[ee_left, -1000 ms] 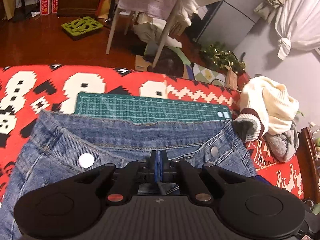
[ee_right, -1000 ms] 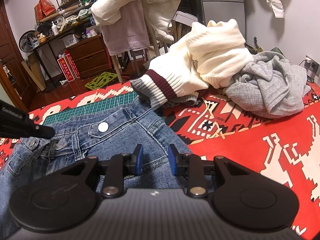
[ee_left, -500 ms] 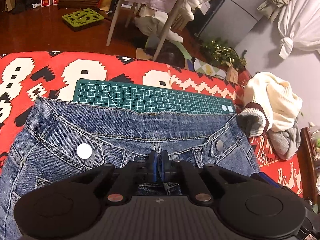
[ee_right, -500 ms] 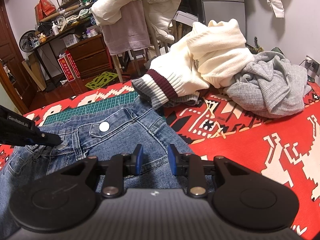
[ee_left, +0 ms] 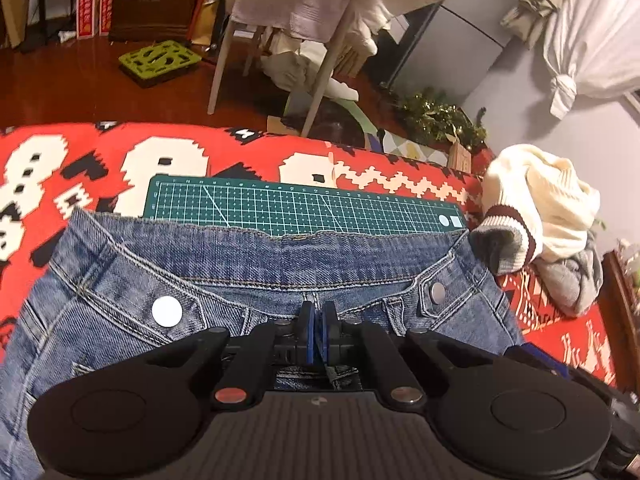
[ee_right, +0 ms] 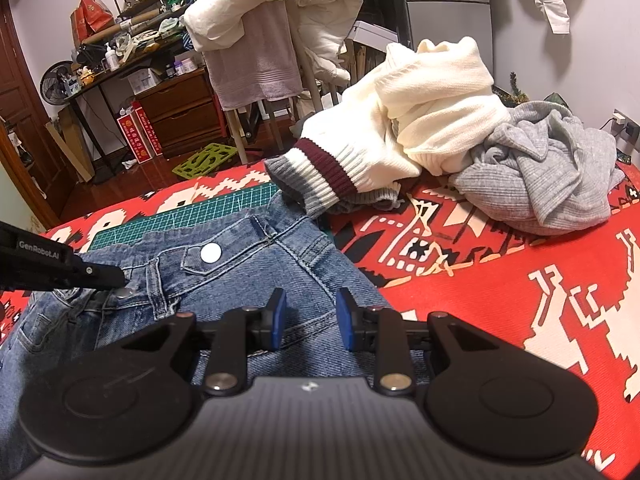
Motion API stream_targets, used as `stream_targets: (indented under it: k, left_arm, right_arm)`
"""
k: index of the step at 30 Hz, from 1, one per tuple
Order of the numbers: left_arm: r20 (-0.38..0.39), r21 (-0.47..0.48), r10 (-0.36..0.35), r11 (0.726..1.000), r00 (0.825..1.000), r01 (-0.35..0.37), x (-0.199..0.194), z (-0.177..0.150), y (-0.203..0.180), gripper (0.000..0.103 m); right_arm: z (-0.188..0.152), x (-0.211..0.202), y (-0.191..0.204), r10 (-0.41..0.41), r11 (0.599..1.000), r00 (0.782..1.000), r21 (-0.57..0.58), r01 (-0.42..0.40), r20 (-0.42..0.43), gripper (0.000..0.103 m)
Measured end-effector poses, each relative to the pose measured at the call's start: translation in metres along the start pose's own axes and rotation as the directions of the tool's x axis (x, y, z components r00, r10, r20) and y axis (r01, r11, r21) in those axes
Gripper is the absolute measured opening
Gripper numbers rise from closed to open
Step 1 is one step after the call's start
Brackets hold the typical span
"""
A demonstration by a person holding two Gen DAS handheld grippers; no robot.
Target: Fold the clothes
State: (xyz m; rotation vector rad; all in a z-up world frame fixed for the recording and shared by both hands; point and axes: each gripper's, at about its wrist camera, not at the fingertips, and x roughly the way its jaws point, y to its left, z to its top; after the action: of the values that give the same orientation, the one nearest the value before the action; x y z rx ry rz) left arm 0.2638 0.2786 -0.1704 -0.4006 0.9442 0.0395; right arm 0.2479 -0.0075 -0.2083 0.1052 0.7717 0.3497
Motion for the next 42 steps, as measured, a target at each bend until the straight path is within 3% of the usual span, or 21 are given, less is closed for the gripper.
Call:
stream_targets:
  k: [7,10,14,33,35,42]
  left_arm:
    - [0.019,-0.047,-0.051,0.998,0.999,0.052,-0.025,0.001,0.008,0.005]
    - [-0.029,-0.084,-0.115,0.990,0.993,0.112,-0.033,-0.009,0.011,0.005]
    - [-0.112,-0.126,-0.147,0.983,0.983,0.133,-0.030,-0.028,0.012,0.033]
    - [-0.089,-0.323,-0.311,0.908,0.946,0.268,-0.023,-0.053,0.035,0.029]
    - [-0.092,-0.331,-0.334,0.899,0.938,0.287,-0.023,-0.054,0.037,0.024]
    - [-0.091,-0.369,-0.355,0.880,0.930,0.300,-0.017,-0.059,0.039,0.020]
  right_arm:
    - [0.000,0.000,0.000,0.002,1.000,1.000,0.003,-0.002,-0.001,0.031]
    - [0.001,0.000,0.000,0.002,1.000,1.000,0.005,-0.002,-0.001,0.031]
    - [0.000,-0.001,0.001,0.005,1.000,1.000,0.002,-0.005,-0.001,0.031]
    - [0.001,0.000,0.001,0.010,1.000,1.000,0.004,-0.010,-0.001,0.031]
    - [0.000,0.000,0.001,0.010,1.000,1.000,0.003,-0.010,-0.002,0.031]
    - [0.000,-0.001,0.002,0.011,1.000,1.000,0.002,-0.011,-0.003,0.031]
